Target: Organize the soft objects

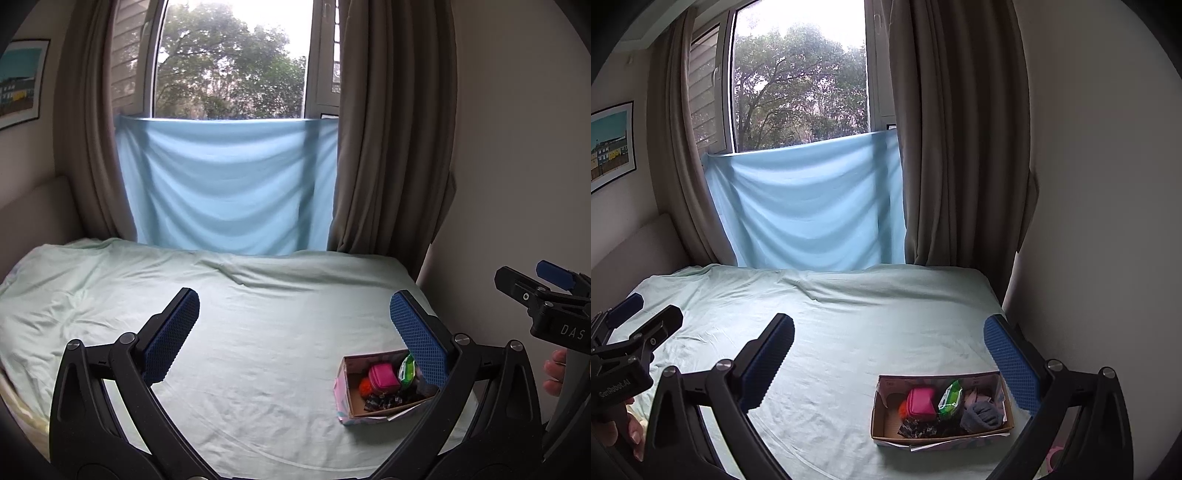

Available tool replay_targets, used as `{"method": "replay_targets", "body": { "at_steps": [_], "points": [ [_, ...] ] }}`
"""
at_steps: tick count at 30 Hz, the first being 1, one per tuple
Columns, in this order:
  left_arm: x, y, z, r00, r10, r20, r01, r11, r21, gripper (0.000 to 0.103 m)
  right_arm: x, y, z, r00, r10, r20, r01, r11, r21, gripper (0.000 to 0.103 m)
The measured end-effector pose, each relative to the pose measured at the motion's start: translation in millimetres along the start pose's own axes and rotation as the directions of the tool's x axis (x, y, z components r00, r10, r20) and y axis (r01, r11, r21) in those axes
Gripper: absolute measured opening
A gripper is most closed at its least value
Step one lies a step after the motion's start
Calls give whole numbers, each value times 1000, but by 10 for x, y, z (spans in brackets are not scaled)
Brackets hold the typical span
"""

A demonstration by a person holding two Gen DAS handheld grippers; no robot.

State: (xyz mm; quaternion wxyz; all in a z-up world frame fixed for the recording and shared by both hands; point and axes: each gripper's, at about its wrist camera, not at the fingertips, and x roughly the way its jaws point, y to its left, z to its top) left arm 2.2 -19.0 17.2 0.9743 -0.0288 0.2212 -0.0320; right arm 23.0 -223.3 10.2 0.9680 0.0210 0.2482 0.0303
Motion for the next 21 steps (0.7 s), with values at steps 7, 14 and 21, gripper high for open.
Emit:
{"method": "replay_targets", "body": {
  "at_steps": [7,14,21],
  "points": [
    [1,63,8,1000,1,-3,-2,1000,-12,103,15,52,4,1000,-5,1,5,1000,-5,102],
    [34,70,23,1000,-7,-15,7,1000,17,103,3,100,12,1000,-17,2,17,1000,-10,102],
    [-15,117,44,999,22,29,-23,1000,13,103,-13,134,16,999,-16,28,16,1000,-4,102]
  ]
}}
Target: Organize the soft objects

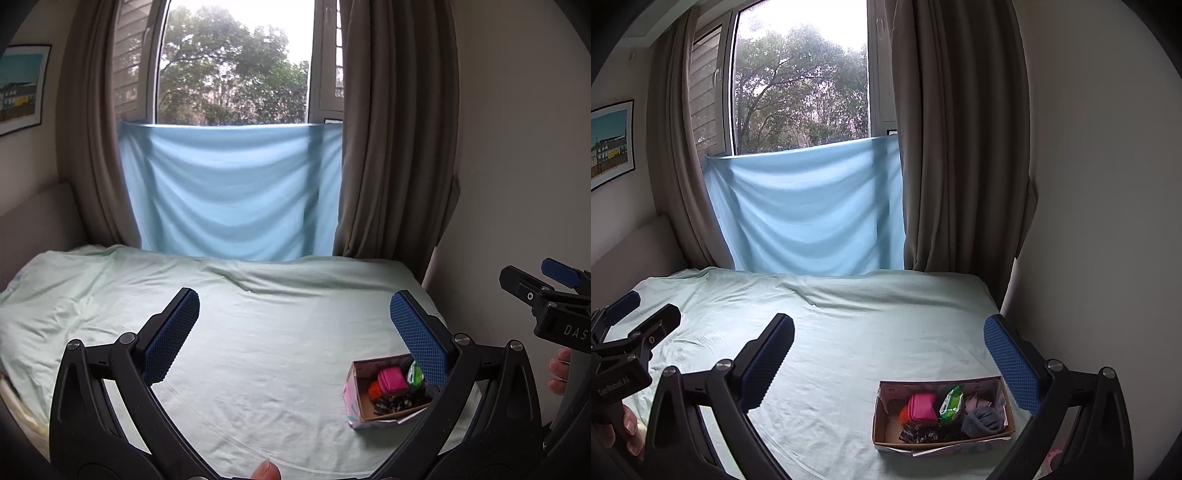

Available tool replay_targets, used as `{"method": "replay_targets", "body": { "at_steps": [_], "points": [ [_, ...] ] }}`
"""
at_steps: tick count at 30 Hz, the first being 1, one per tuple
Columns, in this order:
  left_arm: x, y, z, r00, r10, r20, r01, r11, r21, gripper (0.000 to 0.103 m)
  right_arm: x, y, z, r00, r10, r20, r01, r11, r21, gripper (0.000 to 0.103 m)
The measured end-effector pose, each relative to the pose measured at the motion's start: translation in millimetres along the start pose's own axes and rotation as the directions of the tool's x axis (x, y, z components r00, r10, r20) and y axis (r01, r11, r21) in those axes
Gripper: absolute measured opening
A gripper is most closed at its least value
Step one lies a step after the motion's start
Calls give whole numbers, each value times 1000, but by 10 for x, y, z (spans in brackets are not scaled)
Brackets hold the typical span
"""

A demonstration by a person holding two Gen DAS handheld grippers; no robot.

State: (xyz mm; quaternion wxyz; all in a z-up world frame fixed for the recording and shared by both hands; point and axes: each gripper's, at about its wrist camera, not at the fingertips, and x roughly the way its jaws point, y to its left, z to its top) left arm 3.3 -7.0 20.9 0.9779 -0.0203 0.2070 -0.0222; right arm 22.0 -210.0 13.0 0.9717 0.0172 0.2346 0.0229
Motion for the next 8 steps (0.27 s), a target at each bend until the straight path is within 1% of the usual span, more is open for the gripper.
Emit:
{"method": "replay_targets", "body": {
  "at_steps": [4,8],
  "points": [
    [-10,23,5,999,38,23,-38,999,15,103,2,33,6,1000,2,14,-2,1000,-1,102],
    [11,69,4,999,41,32,-42,999,15,103,42,79,10,1000,-2,14,2,1000,0,102]
  ]
}}
